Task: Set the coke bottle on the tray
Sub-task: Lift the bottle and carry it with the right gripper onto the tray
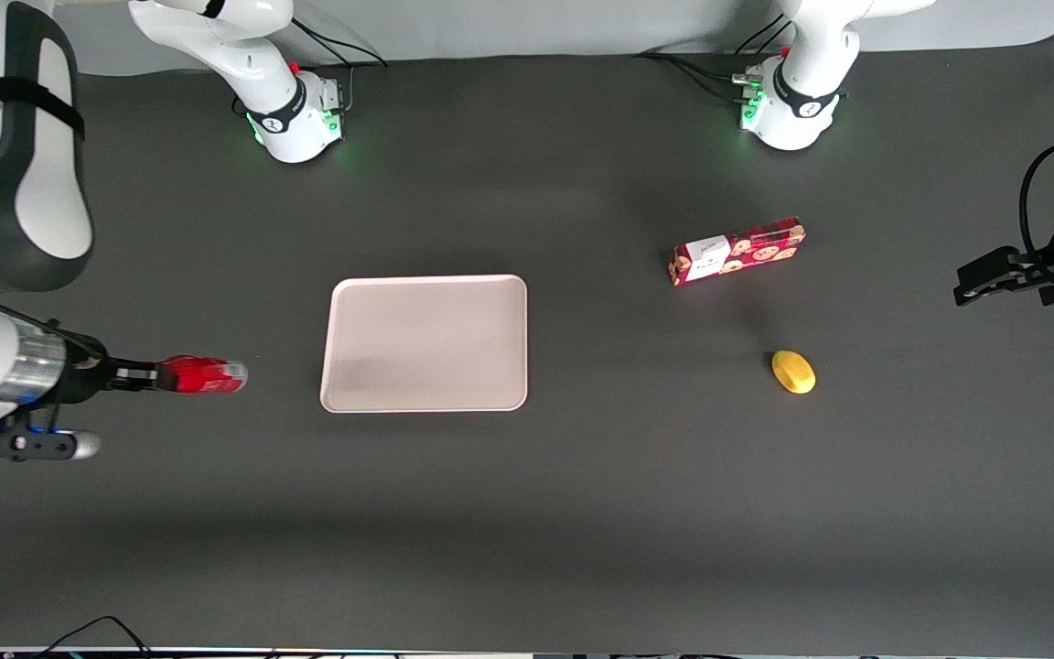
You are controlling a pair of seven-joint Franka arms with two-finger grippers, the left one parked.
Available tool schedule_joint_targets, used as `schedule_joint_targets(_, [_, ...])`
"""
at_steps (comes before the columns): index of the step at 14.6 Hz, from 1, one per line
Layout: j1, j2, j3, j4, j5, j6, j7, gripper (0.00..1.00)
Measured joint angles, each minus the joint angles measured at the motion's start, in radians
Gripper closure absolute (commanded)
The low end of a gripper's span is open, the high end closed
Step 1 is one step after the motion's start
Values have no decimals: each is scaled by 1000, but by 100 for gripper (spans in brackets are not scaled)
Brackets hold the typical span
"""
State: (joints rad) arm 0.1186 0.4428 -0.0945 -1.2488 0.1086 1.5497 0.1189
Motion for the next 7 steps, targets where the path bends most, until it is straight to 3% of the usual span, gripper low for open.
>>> schedule_joint_targets(3, [7, 5, 44, -52, 38, 64, 84, 100])
schedule_joint_targets(7, [9, -3, 158, -183, 40, 232, 256, 100])
